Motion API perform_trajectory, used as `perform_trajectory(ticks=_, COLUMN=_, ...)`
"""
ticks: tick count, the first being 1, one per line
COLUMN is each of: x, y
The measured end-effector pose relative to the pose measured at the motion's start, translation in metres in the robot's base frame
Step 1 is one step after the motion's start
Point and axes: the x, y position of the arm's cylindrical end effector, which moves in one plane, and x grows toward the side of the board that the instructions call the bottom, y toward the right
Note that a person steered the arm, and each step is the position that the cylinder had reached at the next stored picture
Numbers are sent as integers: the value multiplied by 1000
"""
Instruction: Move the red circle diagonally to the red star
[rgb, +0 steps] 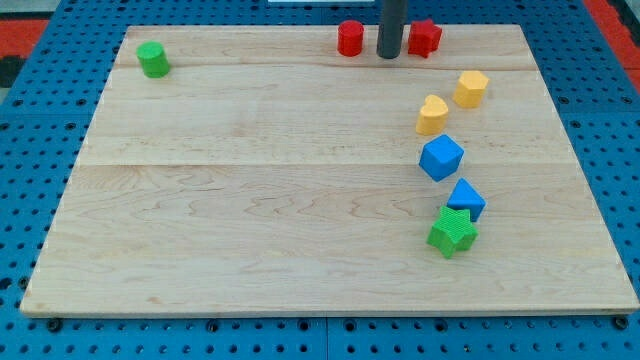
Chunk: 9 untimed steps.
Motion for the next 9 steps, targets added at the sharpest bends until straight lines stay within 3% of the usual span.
perform_trajectory(ticks=1, x=-30, y=-35)
perform_trajectory(ticks=3, x=-19, y=-206)
perform_trajectory(ticks=4, x=24, y=-155)
perform_trajectory(ticks=5, x=47, y=-145)
perform_trajectory(ticks=6, x=83, y=-73)
perform_trajectory(ticks=8, x=98, y=-57)
perform_trajectory(ticks=9, x=93, y=48)
